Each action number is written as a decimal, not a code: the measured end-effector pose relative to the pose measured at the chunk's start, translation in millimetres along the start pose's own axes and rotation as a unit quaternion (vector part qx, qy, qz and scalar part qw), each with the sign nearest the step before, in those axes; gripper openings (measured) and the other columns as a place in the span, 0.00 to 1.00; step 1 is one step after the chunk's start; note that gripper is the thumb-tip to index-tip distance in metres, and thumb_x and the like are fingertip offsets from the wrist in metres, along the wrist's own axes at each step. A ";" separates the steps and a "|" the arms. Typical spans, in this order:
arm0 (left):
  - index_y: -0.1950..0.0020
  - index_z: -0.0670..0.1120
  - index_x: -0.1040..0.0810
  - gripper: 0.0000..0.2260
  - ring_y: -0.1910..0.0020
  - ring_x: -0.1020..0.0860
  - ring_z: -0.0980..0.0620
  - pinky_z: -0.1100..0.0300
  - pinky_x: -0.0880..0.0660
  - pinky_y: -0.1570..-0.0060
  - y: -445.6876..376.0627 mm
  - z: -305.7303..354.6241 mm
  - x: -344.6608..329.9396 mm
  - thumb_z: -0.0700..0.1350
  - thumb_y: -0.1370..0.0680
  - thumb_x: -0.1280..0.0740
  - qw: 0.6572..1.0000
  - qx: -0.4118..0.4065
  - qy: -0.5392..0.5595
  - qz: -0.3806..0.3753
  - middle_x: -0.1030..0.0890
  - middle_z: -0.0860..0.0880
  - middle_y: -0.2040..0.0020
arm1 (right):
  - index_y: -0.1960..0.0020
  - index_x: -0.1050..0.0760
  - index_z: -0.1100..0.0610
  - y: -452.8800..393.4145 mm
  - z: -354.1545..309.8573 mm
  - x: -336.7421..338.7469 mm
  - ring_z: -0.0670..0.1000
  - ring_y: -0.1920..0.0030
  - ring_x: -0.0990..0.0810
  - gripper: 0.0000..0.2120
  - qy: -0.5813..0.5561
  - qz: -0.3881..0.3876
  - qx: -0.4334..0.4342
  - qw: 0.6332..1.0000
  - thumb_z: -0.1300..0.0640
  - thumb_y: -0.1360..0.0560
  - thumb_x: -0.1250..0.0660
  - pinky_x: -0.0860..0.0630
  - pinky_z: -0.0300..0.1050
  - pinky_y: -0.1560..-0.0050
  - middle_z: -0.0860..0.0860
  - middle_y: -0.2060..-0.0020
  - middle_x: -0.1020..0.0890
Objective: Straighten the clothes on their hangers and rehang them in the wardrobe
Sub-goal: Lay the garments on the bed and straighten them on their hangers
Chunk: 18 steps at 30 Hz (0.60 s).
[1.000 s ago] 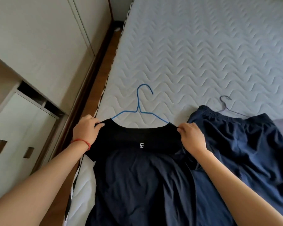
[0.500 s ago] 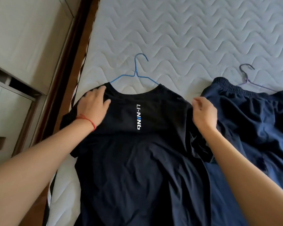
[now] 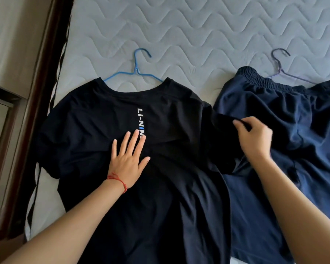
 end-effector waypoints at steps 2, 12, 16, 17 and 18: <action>0.26 0.46 0.44 0.28 0.27 0.43 0.46 0.40 0.40 0.34 0.1 1.1 -0.3 0.60 0.21 0.60 1.000 -0.002 -0.004 0.003 0.37 0.45 0.26 | 0.49 0.21 0.62 -3.0 3.2 25.0 0.57 0.51 0.20 0.13 -0.014 0.091 -0.014 0.996 0.52 0.25 0.34 0.33 0.39 0.54 0.59 0.55 0.17; 0.27 0.45 0.43 0.28 0.27 0.41 0.42 0.38 0.39 0.34 6.2 1.4 16.4 0.57 0.24 0.46 0.997 0.011 0.058 0.042 0.40 0.42 0.25 | 0.40 0.25 0.59 39.7 -1.3 -5.3 0.60 0.37 0.32 0.18 0.102 0.073 0.089 0.988 0.50 0.25 0.39 0.39 0.52 0.39 0.60 0.39 0.26; 0.28 0.44 0.38 0.27 0.28 0.40 0.39 0.36 0.40 0.34 24.1 -28.1 36.5 0.55 0.24 0.46 0.986 0.073 0.095 0.112 0.38 0.40 0.26 | 0.40 0.25 0.57 103.2 -50.2 -69.4 0.55 0.34 0.33 0.17 0.094 -0.001 0.254 0.963 0.50 0.25 0.40 0.38 0.51 0.36 0.57 0.38 0.24; 0.29 0.43 0.37 0.26 0.28 0.39 0.38 0.36 0.40 0.35 29.1 -42.2 41.5 0.55 0.24 0.45 0.980 0.101 0.109 0.135 0.37 0.40 0.27 | 0.39 0.25 0.56 118.2 -60.7 -85.3 0.54 0.33 0.34 0.18 0.102 -0.028 0.283 0.953 0.50 0.25 0.41 0.39 0.51 0.34 0.56 0.36 0.25; 0.30 0.42 0.35 0.26 0.28 0.39 0.37 0.35 0.40 0.35 33.8 -59.2 46.0 0.54 0.24 0.45 0.971 0.134 0.121 0.156 0.37 0.39 0.27 | 0.38 0.27 0.55 131.1 -67.1 -100.8 0.54 0.31 0.34 0.19 0.112 -0.056 0.302 0.945 0.49 0.24 0.42 0.40 0.51 0.33 0.56 0.35 0.26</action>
Point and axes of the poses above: each hand's wrist, its own y-axis away from the middle knuckle, its own x-axis out of the back of the hand, z = x × y, the point moved 3 cm from there along -y, towards the middle knuckle
